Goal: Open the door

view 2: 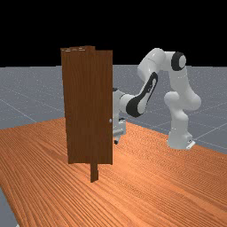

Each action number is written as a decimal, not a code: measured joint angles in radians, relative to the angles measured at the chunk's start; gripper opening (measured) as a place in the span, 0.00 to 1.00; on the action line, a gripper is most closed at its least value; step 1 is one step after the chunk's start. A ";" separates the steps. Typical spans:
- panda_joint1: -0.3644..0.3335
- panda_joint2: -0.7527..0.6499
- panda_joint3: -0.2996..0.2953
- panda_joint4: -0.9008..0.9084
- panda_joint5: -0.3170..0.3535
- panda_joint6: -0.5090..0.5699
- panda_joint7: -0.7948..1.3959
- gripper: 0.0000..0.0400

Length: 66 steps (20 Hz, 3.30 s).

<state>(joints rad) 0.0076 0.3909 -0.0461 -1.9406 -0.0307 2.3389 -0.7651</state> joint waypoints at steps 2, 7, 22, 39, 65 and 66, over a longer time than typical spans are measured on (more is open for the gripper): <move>0.000 0.000 0.000 0.000 0.000 0.000 0.000 0.37; 0.000 0.003 0.000 0.004 0.000 -0.006 0.000 0.03; 0.003 0.000 0.002 -0.002 0.001 0.004 0.004 0.00; 0.007 -0.001 -0.002 0.001 -0.008 -0.003 0.011 0.00; 0.005 -0.087 -0.008 0.060 -0.022 -0.156 -0.010 0.00; 0.003 -0.087 -0.009 0.060 -0.022 -0.155 -0.012 0.00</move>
<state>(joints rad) 0.0109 0.3044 -0.0549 -1.8806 -0.0528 2.1835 -0.7775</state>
